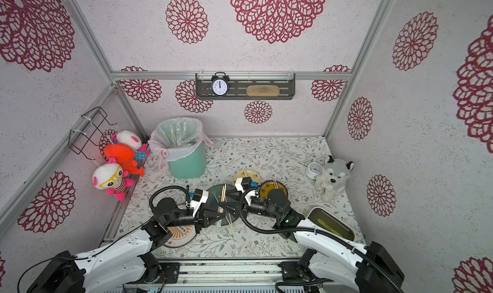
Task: Remove the packaging of disposable chopsticks
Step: Remove the packet bag from the disposable chopsticks.
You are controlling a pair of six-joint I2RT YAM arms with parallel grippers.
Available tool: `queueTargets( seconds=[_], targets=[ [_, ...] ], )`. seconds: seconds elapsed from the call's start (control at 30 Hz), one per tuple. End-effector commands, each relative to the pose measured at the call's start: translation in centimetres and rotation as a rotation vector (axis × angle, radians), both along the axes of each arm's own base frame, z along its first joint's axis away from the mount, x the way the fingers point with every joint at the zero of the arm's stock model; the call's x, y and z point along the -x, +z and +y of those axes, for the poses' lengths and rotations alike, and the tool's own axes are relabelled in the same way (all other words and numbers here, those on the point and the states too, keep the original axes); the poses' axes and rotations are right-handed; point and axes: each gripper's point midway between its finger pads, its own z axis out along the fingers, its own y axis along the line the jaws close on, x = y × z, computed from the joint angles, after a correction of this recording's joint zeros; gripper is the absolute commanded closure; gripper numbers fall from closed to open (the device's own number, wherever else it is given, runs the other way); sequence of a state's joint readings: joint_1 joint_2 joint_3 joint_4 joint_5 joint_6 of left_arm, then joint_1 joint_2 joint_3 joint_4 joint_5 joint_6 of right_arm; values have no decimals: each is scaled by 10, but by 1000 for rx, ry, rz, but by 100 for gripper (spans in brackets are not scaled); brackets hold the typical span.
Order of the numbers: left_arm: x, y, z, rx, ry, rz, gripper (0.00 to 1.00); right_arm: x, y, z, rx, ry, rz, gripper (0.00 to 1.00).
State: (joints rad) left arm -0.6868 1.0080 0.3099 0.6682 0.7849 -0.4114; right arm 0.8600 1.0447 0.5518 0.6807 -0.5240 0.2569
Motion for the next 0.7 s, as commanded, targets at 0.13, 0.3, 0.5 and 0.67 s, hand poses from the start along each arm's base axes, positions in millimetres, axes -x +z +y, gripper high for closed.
queueTargets(
  seconds=[0.13, 0.3, 0.5, 0.67],
  targets=[
    [1, 4, 1, 5, -6, -23, 100, 7, 21, 1, -66, 48, -47, 67],
    [0, 2, 0, 4, -6, -20, 100, 9, 20, 0, -70, 49, -49, 86],
    [-2, 0, 0, 1, 3, -14, 100, 5, 18, -3, -67, 21, -49, 100],
    [-10, -13, 1, -36, 49, 14, 92, 0, 37, -9, -109, -5, -82, 100]
  ],
)
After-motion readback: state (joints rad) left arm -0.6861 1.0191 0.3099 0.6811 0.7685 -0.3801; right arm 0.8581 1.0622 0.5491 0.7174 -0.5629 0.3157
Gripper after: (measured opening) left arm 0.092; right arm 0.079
